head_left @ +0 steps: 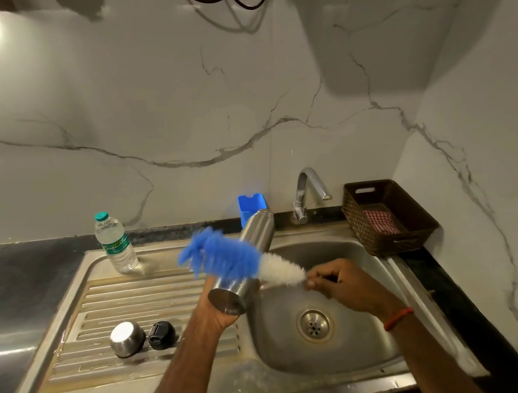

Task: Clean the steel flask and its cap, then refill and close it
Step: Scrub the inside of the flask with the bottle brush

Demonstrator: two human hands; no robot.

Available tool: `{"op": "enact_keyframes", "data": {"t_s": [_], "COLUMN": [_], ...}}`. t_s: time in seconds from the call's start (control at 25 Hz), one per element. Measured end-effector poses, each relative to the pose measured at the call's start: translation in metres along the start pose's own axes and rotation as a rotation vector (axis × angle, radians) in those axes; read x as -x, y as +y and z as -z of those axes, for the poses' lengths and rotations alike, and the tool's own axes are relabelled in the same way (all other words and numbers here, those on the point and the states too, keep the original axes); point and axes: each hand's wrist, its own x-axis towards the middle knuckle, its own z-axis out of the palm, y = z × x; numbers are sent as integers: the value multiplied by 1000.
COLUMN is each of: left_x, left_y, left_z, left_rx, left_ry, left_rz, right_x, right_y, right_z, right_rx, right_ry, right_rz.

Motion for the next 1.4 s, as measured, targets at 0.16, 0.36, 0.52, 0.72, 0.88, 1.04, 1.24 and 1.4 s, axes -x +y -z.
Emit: {"op": "enact_keyframes", "data": {"t_s": [0.16,0.36,0.52,0.72,0.88,1.04,1.24,1.4], "left_x": [-1,5,-1,-9,-5,-1,1,4], "left_y": [3,4,-3,-9,-17,-14,-17,-13], "left_z": [-15,-18,-26,-25,-37,-41,-51,-40], "left_rx": [-43,12,82,118,143,143,44,100], "left_ry": [-216,-252,9,129,205,217,240,217], "left_rz": [141,151,-45,-66,-86,-111,-115,-158], "right_x": [-25,-15,-2,2,-1,7,-9,9], "right_y": [16,8,-9,-35,-33,-9,-16,-9], "right_z": [20,-2,-8,2,-17,-23,-27,-26], "right_rx": [128,103,-92,-82,30,63,138,119], "right_ry": [395,276,115,290,251,249,453,264], "right_rz": [-188,-169,-129,-11,53,55,116,125]}}
